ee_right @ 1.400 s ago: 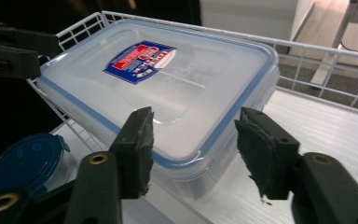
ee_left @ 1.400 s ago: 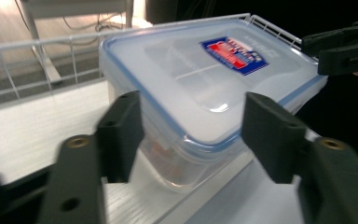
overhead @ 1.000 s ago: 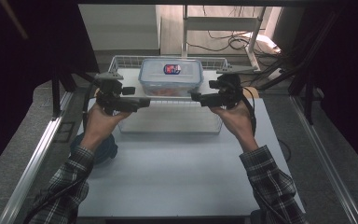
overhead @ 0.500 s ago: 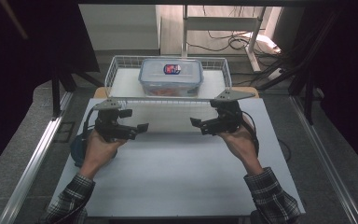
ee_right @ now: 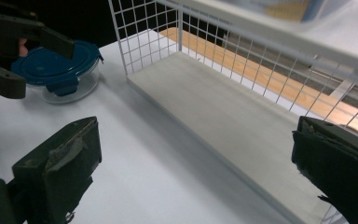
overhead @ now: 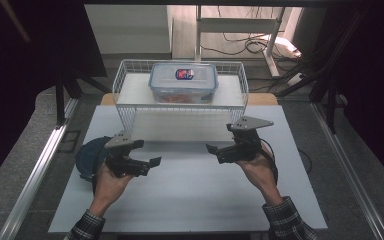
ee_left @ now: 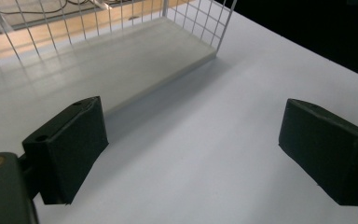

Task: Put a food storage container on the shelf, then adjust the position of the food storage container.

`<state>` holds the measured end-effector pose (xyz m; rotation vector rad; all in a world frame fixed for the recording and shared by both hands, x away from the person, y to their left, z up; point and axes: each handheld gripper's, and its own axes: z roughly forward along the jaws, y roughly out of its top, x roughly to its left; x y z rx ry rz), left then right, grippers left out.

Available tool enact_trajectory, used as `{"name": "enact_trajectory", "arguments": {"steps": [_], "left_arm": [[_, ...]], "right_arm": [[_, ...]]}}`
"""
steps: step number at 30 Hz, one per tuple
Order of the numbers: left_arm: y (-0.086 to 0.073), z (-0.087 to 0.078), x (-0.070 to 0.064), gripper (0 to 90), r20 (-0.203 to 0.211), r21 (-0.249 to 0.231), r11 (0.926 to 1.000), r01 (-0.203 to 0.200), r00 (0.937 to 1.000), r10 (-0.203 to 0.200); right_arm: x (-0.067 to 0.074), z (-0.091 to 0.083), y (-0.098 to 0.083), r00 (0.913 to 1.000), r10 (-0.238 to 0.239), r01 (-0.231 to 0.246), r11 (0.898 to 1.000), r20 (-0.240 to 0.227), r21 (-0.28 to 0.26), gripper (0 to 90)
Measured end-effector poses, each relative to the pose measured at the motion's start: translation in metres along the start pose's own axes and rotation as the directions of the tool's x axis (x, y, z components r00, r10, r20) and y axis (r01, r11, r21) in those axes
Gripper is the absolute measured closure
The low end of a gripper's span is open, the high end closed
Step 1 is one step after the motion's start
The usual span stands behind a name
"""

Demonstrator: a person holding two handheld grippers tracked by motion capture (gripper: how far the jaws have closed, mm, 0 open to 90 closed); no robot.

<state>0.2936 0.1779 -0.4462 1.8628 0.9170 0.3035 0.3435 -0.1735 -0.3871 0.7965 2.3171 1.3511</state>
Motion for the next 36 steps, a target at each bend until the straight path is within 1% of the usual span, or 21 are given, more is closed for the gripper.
{"name": "enact_trajectory", "arguments": {"steps": [2,4,5,8,9,13,15,17,19,21,23,25,28,30,33,36], "left_arm": [[-0.005,0.002,-0.002,6.7,-0.003,0.009,0.9999,-0.007,1.0000,0.007],[-0.009,0.003,-0.005,6.3,-0.004,0.002,0.9998,-0.019,0.9998,0.019],[-0.010,0.004,-0.006,6.0,0.000,0.007,0.9996,-0.026,0.9997,0.026],[-0.016,0.006,-0.011,4.2,-0.011,0.024,0.9981,-0.057,0.9983,0.057],[-0.019,0.005,-0.012,3.9,-0.014,0.027,0.9979,-0.059,0.9982,0.059],[-0.029,-0.001,-0.016,3.9,0.013,0.010,0.9988,-0.047,0.9988,0.047],[-0.033,-0.004,-0.018,3.6,0.022,-0.002,0.9987,-0.051,0.9984,0.051],[-0.038,-0.008,-0.020,3.5,0.012,-0.009,0.9982,-0.059,0.9982,0.059],[-0.043,-0.011,-0.022,4.3,0.001,-0.019,0.9971,-0.074,0.9973,0.074],[-0.049,-0.013,-0.025,4.6,-0.025,-0.029,0.9952,-0.093,0.9954,0.092],[-0.056,-0.013,-0.027,4.8,-0.036,-0.034,0.9942,-0.102,0.9942,0.101],[-0.063,-0.009,-0.027,4.8,-0.035,-0.011,0.9949,-0.100,0.9944,0.100],[-0.070,-0.004,-0.025,3.3,-0.033,0.030,0.9947,-0.098,0.9945,0.099],[-0.072,0.000,-0.022,2.7,-0.038,0.050,0.9944,-0.093,0.9948,0.095],[-0.073,0.000,-0.018,2.5,-0.042,0.054,0.9958,-0.074,0.9962,0.077],[-0.071,-0.001,-0.015,2.7,-0.057,0.061,0.9960,-0.065,0.9960,0.069]], "right_arm": [[0.001,0.000,-0.006,1.0000,0.006,-0.006,1.000,-0.006,0.004,1.1],[0.001,-0.001,-0.011,1.0000,-0.005,0.005,1.000,-0.001,0.012,1.1],[0.002,-0.002,-0.013,1.0000,-0.004,0.004,1.000,0.000,0.007,1.3],[0.003,-0.004,-0.020,0.9999,0.003,-0.003,1.000,-0.014,0.006,0.9],[0.005,-0.004,-0.023,0.9999,0.002,-0.002,1.000,-0.015,0.007,0.6],[0.011,-0.005,-0.032,0.9999,0.006,-0.006,1.000,-0.014,0.003,0.0],[0.016,-0.007,-0.036,1.0000,0.001,-0.001,1.000,-0.008,-0.001,0.0],[0.019,-0.008,-0.040,1.0000,-0.008,0.008,1.000,0.000,-0.006,0.0],[0.022,-0.010,-0.043,0.9998,-0.017,0.017,1.000,0.007,0.000,0.0],[0.025,-0.011,-0.048,0.9998,-0.016,0.016,1.000,0.010,-0.001,0.0],[0.028,-0.010,-0.056,0.9999,-0.011,0.011,1.000,0.007,0.004,0.0],[0.030,-0.007,-0.066,1.0000,-0.005,0.005,1.000,0.006,0.007,0.0],[0.032,0.000,-0.082,1.0000,-0.007,0.007,0.999,-0.002,0.039,0.0],[0.029,0.003,-0.091,1.0000,-0.006,0.005,0.998,0.008,0.066,0.0],[0.025,0.004,-0.097,0.9997,0.021,-0.022,0.997,0.012,0.075,0.0],[0.022,0.003,-0.099,0.9993,0.031,-0.033,0.997,0.022,0.074,0.0]]}}
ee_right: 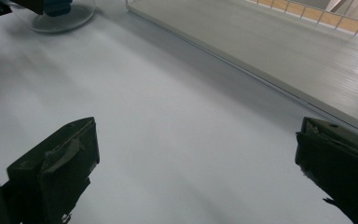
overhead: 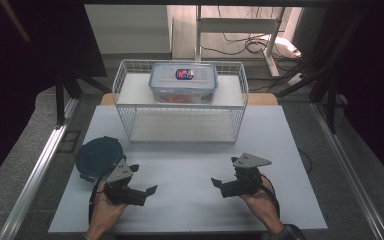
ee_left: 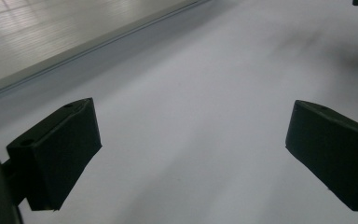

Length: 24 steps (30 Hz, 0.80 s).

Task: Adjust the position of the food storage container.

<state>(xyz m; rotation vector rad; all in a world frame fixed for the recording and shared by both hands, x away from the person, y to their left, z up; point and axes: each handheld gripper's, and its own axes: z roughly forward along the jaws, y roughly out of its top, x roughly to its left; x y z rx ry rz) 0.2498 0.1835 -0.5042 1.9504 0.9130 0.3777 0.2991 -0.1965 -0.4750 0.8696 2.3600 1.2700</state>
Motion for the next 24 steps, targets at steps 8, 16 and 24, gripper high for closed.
{"name": "enact_trajectory", "arguments": {"steps": [8,16,24], "left_arm": [[0.006,-0.001,0.014,2.8,-0.028,0.036,0.9983,0.047,0.9986,-0.046],[0.015,-0.018,0.045,4.9,-0.074,-0.014,0.9941,0.108,0.9913,-0.108],[0.017,-0.044,0.088,54.2,-0.143,-0.024,0.9882,0.151,0.9779,-0.153]], "right_arm": [[-0.001,0.004,-0.002,0.9994,-0.028,0.027,0.999,0.021,0.020,0.0],[-0.001,0.010,-0.006,0.9991,-0.035,0.033,0.998,0.025,0.048,0.0],[-0.001,0.012,-0.007,0.9986,-0.045,0.043,0.997,0.026,0.066,0.9]]}}
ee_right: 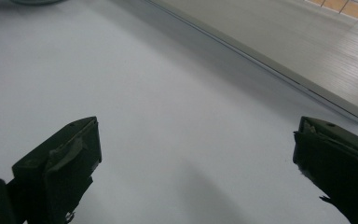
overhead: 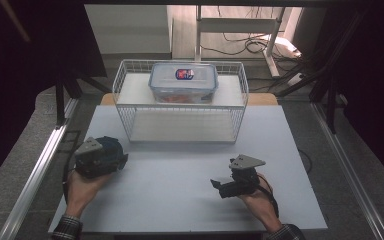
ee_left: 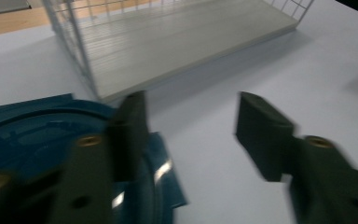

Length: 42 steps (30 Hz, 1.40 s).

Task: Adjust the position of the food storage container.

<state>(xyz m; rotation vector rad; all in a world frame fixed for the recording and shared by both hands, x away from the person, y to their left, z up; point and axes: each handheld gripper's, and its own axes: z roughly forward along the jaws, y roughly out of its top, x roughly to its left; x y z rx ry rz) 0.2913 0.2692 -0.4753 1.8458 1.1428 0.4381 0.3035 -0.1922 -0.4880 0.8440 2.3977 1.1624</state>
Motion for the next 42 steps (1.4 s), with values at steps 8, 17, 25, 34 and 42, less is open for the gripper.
{"name": "enact_trajectory", "arguments": {"steps": [8,17,25,34,42], "left_arm": [[-0.009,-0.015,0.049,90.0,-0.117,-0.021,0.9931,0.115,0.9862,-0.117],[-0.017,-0.020,0.092,90.0,-0.249,-0.052,0.9776,0.204,0.9453,-0.211],[-0.023,-0.009,0.110,90.0,-0.304,-0.031,0.9722,0.232,0.9244,-0.230],[-0.028,-0.015,0.115,90.0,-0.333,0.002,0.9655,0.261,0.9106,-0.245],[-0.038,-0.019,0.110,90.0,-0.334,0.004,0.9562,0.293,0.9016,-0.275]], "right_arm": [[-0.001,0.002,-0.001,1.0000,-0.001,0.001,1.000,-0.007,0.010,1.7],[0.000,0.003,-0.001,0.9998,-0.014,0.015,0.999,-0.013,0.030,2.5],[0.001,0.005,-0.002,0.9996,-0.023,0.024,0.999,-0.014,0.043,2.7],[0.000,0.004,-0.002,0.9994,-0.034,0.034,0.998,-0.007,0.050,2.8],[-0.002,0.005,-0.003,0.9994,-0.033,0.033,0.998,-0.005,0.061,3.0]]}}
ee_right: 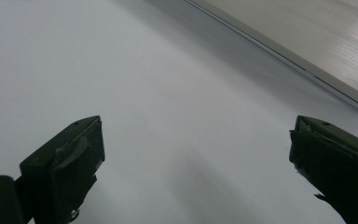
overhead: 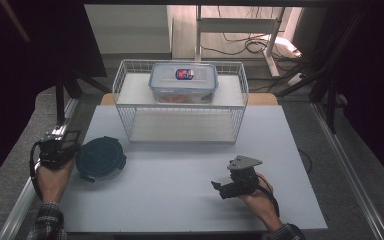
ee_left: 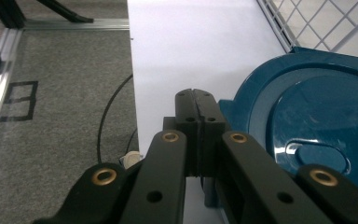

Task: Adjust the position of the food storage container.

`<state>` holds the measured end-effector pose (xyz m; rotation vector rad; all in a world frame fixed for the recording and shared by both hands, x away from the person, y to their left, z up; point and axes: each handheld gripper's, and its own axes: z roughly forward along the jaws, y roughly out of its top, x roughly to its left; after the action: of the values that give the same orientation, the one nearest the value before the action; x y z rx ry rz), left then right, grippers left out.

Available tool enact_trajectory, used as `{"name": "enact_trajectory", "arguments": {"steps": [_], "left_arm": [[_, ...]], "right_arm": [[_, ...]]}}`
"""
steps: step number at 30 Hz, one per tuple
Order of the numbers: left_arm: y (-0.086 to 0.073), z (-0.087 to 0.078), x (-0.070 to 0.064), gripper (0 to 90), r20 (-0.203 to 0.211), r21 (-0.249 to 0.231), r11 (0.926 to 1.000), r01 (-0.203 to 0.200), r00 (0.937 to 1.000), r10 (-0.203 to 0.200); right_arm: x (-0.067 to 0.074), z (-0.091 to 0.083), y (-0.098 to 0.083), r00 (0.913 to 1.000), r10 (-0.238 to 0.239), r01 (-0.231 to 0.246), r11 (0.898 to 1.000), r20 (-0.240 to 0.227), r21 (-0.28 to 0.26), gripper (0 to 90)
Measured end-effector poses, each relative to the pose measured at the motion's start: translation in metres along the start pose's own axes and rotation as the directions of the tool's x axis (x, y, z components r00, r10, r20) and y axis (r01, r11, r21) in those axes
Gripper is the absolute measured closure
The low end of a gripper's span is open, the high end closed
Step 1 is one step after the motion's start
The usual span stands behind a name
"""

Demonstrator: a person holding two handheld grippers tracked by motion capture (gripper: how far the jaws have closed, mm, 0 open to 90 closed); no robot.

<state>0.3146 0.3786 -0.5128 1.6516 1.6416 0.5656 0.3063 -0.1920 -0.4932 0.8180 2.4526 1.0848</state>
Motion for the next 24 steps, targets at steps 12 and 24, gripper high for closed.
{"name": "enact_trajectory", "arguments": {"steps": [12,24], "left_arm": [[-0.008,-0.005,-0.020,90.0,0.070,0.017,0.9996,-0.021,0.9973,0.020],[-0.014,0.004,-0.068,90.0,0.191,0.057,0.9945,-0.088,0.9786,0.076]], "right_arm": [[0.002,0.003,0.000,0.9999,-0.010,0.010,1.000,-0.007,0.014,3.2],[0.001,0.003,0.000,1.0000,-0.009,0.009,1.000,-0.004,0.014,3.3]]}}
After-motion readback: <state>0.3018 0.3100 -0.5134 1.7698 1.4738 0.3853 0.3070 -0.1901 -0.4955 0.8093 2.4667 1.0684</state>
